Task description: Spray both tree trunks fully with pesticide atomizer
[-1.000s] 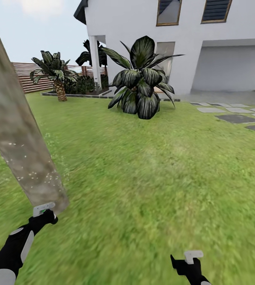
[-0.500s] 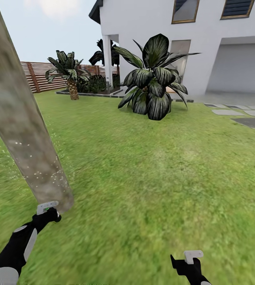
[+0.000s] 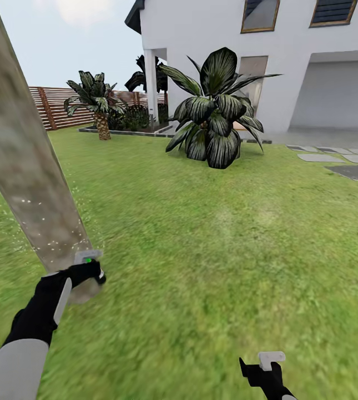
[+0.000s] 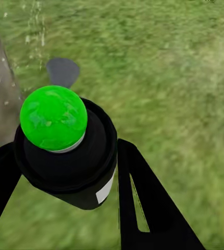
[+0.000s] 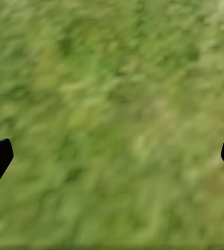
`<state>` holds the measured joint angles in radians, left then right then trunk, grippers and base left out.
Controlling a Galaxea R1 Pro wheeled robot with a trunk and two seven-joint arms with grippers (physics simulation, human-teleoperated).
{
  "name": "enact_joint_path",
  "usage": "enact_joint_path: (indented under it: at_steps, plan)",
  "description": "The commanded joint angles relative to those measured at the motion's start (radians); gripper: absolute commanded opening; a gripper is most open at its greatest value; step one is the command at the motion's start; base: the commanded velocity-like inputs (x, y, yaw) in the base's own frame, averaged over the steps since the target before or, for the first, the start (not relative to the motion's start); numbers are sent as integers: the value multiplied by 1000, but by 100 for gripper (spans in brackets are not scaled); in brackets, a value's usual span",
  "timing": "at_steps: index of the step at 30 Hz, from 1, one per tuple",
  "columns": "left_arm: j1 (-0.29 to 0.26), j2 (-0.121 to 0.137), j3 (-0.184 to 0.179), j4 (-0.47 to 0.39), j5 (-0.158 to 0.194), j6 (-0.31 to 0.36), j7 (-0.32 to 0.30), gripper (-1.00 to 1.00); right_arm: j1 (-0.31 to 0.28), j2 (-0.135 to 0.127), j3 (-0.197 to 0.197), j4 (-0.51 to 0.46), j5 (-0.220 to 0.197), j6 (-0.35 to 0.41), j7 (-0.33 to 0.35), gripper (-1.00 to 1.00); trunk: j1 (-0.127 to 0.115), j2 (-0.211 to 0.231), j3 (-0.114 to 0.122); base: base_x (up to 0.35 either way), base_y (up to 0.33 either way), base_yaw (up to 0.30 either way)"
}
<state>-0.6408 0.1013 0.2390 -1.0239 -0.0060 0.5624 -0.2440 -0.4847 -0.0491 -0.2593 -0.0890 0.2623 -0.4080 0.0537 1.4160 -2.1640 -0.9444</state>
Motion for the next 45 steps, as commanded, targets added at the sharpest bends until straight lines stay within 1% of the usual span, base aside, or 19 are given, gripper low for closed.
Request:
enact_joint_path:
  at_steps: [1,6,10,11,12,13,16,17,23,25,27,29,33,34,36,38,40,42,45]
  plan:
    - [-6,0,0,0,-2,7,0,-100,0,0,0,0,0,0,0,100,0,0,0,0,0,0]
    - [-2,3,-1,-27,-4,13,0,-100,0,0,0,0,0,0,0,100,0,0,0,-74,0,0]
    - [-7,3,-1,-105,-7,17,1,-100,0,0,0,0,0,0,0,100,0,0,0,-131,0,0]
    - [-16,1,-3,-133,-20,41,27,-100,0,0,0,0,1,0,0,100,0,0,0,-13,0,0]
    - [-38,-2,-11,-150,-30,93,72,-100,0,0,0,0,1,0,0,100,0,0,0,-7,0,0]
    - [-99,-14,-77,-172,-34,193,168,-100,0,0,0,0,1,0,0,100,0,0,0,0,0,0]
    - [-126,-49,-90,-174,-37,204,180,-100,0,0,0,0,1,0,0,100,0,0,0,0,0,0]
    - [-134,-51,-90,-174,-37,206,180,-100,0,0,0,0,1,0,0,100,0,0,0,0,0,0]
    - [-144,-31,-79,-174,-45,208,181,-100,0,0,0,0,1,0,0,100,0,0,0,0,0,0]
    - [-143,-22,-55,-174,-46,208,181,-100,0,0,0,0,1,0,0,100,0,0,0,0,0,0]
    - [-144,-3,-21,-174,-45,209,181,-100,0,0,0,0,1,0,0,100,0,0,0,0,0,0]
    - [-144,4,-14,-175,-45,210,181,-100,0,0,0,0,1,0,0,100,0,0,0,0,0,0]
    - [-131,-3,-20,-210,-42,211,180,-100,0,0,0,0,1,1,0,100,0,0,0,0,0,0]
    - [-130,-5,-29,-213,-42,210,180,-100,0,0,0,0,1,1,0,100,0,0,0,0,0,0]
    - [-135,-6,-66,-216,-43,210,181,-100,0,0,0,0,2,0,0,100,0,0,0,0,0,0]
    - [-144,-10,-86,-217,-44,221,182,-100,0,0,0,0,2,0,0,100,0,0,0,0,0,0]
    - [-156,-11,-90,-225,-45,256,183,-100,0,0,0,0,2,0,0,100,0,0,0,0,0,0]
    - [-164,-4,-86,-235,-47,301,183,-100,0,0,0,1,1,0,0,100,0,0,0,0,0,0]
    - [-185,8,-80,-250,-48,321,188,-100,0,0,0,1,1,0,0,100,0,0,0,0,0,0]
